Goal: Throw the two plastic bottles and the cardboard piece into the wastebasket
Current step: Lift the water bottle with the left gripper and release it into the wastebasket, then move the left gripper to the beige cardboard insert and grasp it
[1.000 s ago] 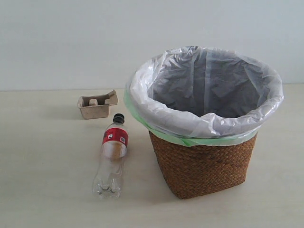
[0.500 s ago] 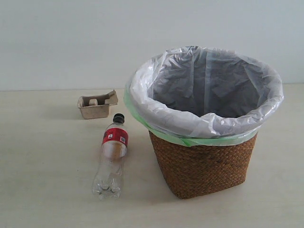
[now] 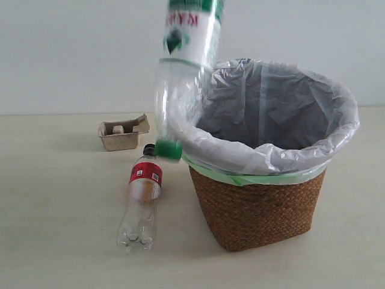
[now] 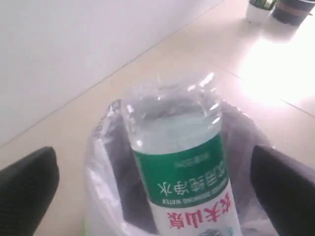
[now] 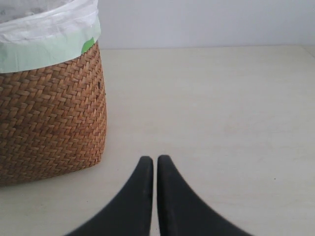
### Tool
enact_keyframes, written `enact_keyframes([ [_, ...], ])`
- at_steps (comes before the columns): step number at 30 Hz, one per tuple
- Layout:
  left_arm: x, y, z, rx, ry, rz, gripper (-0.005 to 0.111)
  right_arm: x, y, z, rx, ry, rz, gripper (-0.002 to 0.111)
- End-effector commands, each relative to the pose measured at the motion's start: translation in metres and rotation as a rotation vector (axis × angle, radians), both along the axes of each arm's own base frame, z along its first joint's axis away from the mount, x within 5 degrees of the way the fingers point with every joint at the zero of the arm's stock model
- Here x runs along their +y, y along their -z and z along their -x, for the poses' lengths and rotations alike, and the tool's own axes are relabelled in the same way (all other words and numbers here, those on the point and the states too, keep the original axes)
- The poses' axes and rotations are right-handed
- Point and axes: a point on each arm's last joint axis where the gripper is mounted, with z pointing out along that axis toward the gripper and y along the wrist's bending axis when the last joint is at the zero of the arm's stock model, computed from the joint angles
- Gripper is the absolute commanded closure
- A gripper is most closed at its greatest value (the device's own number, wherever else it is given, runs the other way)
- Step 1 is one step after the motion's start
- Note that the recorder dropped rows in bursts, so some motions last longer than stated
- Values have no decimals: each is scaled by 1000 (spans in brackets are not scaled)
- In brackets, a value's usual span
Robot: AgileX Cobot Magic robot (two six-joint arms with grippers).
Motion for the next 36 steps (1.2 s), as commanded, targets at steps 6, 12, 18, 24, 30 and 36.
enact_keyframes([
  [6,5,7,-3,28,-69,-86,21,-1,-1,0,-14,6,10,108],
  [12,5,7,-3,12,-59,-104,21,-1,-1,0,-14,6,10,108],
  [18,31,21,-22,-23,-267,-345,21,-1,-1,0,-14,6,10,108],
  [24,62,60,-50,52,-408,-548,21,-1,-1,0,-14,6,10,108],
  [30,61,114,-70,68,-190,-764,21,-1,-1,0,-14,6,10,108],
  [36,53,163,-93,-45,86,-937,21,-1,-1,0,-14,6,10,108],
])
